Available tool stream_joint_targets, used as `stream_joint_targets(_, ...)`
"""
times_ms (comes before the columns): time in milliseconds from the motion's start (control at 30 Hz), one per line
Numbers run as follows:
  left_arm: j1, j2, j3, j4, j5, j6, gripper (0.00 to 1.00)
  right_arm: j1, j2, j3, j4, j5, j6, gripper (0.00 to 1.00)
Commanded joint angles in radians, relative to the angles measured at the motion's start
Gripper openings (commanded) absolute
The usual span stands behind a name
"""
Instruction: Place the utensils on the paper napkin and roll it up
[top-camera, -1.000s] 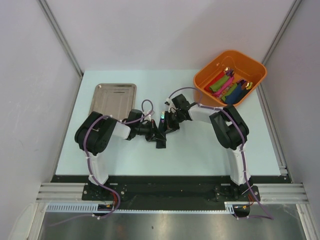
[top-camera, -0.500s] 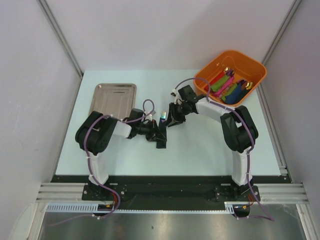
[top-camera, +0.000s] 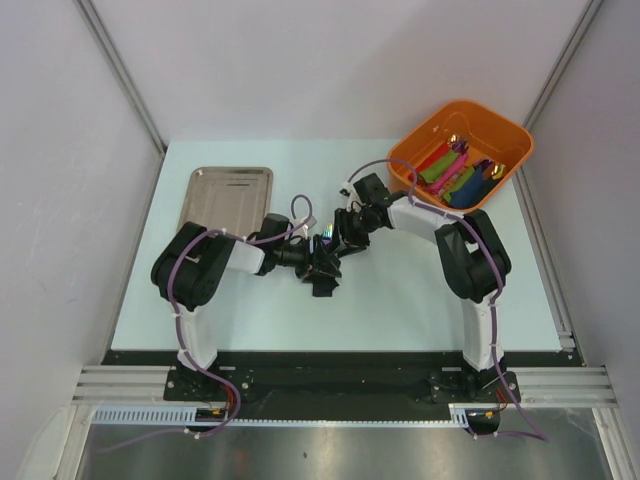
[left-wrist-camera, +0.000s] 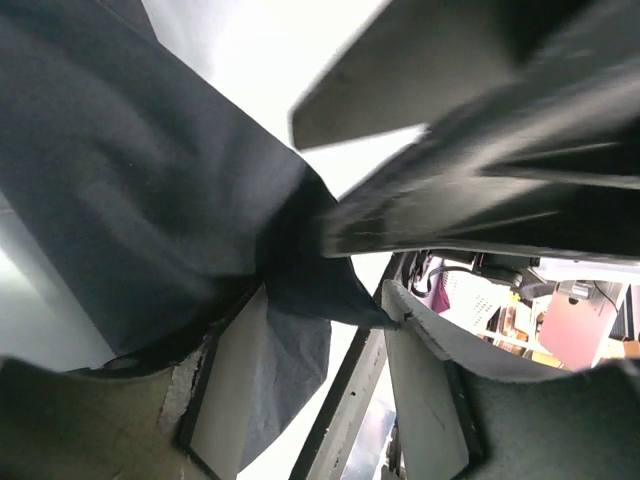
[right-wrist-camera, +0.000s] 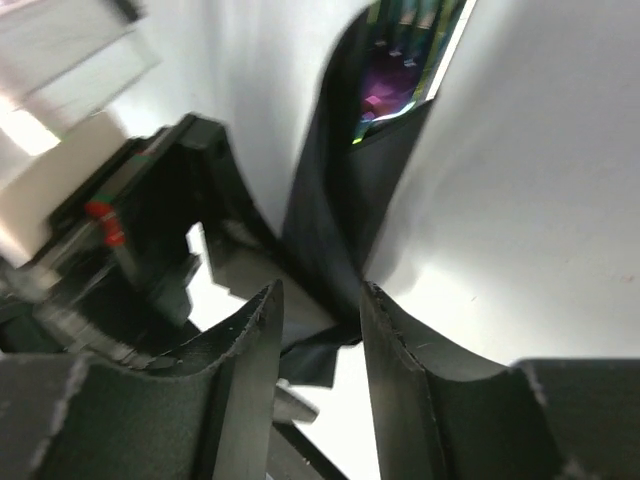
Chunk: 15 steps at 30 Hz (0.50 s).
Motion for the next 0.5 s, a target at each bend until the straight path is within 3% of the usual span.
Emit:
stream_joint_targets(0, -0.004, 0.035, -0.020, -0.043, -0.097, 0.060, 0.59, 0.005, 0.042, 0.040, 0.000, 0.032, -0.033, 0.46)
stream_joint_targets(467, -0.004, 0.019, -0.026, -0.022, -0.091, 0.056, 0.59, 0.017, 0.053, 0.005, -0.021, 0.072, -0.090, 0.41)
